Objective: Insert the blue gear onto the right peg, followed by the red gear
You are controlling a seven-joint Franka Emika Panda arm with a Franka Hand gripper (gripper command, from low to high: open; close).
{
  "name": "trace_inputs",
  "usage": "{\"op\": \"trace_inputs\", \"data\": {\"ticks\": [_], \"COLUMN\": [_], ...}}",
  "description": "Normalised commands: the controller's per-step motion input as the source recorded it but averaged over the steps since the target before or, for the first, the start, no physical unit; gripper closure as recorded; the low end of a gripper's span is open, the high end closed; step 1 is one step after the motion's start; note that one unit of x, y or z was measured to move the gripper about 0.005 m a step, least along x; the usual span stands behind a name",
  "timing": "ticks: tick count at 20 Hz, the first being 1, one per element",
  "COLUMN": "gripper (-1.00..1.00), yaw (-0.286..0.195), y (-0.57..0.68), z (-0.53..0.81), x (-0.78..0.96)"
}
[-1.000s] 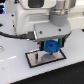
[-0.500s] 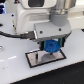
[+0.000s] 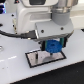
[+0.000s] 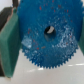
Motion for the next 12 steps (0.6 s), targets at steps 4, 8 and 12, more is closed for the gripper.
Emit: {"op": "trace_inputs", "data": {"ticks": [4,8,12], "gripper": [1.00,1.00,1.00], "yaw": [0.000,0.000,0.000], "y": [0.02,0.01,0.05], "z": [-0.11,-0.05,0.33], "x": [0.15,0.08,0.14]}}
